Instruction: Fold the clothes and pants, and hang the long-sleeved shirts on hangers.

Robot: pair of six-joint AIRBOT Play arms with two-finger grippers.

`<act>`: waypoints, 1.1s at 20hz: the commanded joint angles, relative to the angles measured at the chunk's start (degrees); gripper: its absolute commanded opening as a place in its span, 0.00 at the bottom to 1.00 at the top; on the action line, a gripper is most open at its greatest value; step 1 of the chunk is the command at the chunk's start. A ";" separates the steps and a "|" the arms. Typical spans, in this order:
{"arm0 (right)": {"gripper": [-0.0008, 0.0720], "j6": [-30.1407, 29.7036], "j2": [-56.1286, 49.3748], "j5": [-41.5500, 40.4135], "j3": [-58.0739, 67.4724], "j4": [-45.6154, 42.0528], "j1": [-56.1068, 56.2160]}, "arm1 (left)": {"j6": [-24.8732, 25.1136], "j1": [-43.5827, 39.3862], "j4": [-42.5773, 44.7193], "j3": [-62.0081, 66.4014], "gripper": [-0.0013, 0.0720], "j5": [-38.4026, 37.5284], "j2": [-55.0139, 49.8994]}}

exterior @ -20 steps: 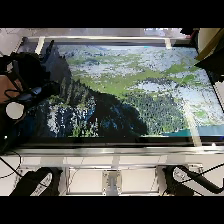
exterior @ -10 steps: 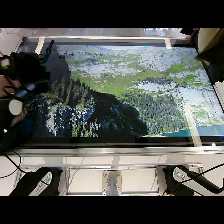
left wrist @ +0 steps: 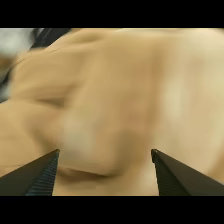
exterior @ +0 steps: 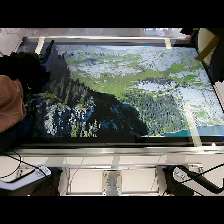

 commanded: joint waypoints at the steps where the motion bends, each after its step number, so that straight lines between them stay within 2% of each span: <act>1: 0.76 2.78 -0.02 -1.25 0.04 4.00 0.07 | 7.91 6.88 -12.72 6.95 1.00 -4.42 -9.27; 4: 0.76 3.41 0.00 -1.38 0.04 8.17 0.07 | 13.40 6.16 -12.70 12.63 1.00 -5.73 -14.27; 7: 0.76 4.59 0.00 -1.29 0.04 8.39 0.07 | 14.67 5.35 -12.70 14.29 0.99 -4.04 -16.15; 9: 0.76 4.81 0.00 -1.29 0.04 8.41 0.07 | 15.26 4.79 -12.76 14.29 0.96 -6.38 -17.90; 10: 0.76 4.96 0.00 -1.31 0.04 8.41 0.07 | 17.59 4.20 -13.05 14.29 0.81 -9.18 -18.60; 12: 0.76 5.03 0.00 -1.33 0.07 8.41 0.04 | 21.59 2.69 -15.91 14.36 0.12 -14.64 -18.40; 13: 0.76 5.05 0.02 -1.33 0.07 8.41 0.04 | 23.45 1.86 -19.19 14.40 0.05 -16.63 -17.44; 15: 0.76 5.09 0.15 -1.29 0.09 8.44 0.04 | 26.05 0.37 -27.69 14.43 0.05 -19.08 -13.46; 18: 0.76 4.37 0.15 -1.20 3.56 4.20 0.00 | 27.06 -2.82 -46.90 14.40 0.05 -26.93 -3.34; 20: 0.76 1.27 0.87 0.07 5.95 -4.20 0.00 | 28.70 -9.16 -56.70 14.40 0.05 -28.89 3.06; 22: 0.76 -1.27 2.69 3.58 5.81 -16.65 0.00 | 28.65 -19.89 -58.31 14.40 0.05 -28.92 7.93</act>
